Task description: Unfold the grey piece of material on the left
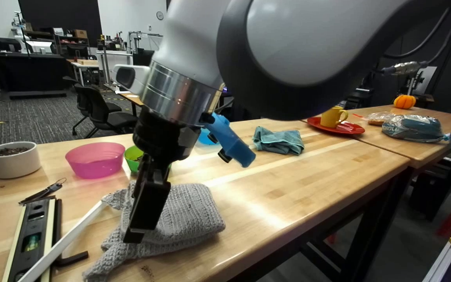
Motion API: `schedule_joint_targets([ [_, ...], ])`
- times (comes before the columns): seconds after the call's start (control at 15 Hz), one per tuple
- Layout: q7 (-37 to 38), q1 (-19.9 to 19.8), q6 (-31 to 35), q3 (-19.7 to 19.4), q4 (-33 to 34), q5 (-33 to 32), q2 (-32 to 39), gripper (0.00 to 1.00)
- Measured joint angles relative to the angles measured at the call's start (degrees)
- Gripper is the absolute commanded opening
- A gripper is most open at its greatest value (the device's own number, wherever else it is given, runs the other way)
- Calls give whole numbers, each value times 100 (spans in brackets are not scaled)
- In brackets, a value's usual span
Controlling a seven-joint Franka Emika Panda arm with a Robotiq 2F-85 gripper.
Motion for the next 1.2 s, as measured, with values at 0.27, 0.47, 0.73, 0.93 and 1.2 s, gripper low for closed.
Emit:
schedule_joint_targets([
  [0.27, 14, -69, -200, 87, 86, 2, 0, 34],
  [0.47, 31, -86, -307, 124, 111, 2, 0, 11],
  [0.73, 116, -91, -435, 131, 154, 3, -8, 0],
  [0.93, 169, -124, -447, 131, 164, 3, -78, 1],
  [1.2, 222, -285, -553, 114, 157, 72, -354, 1],
])
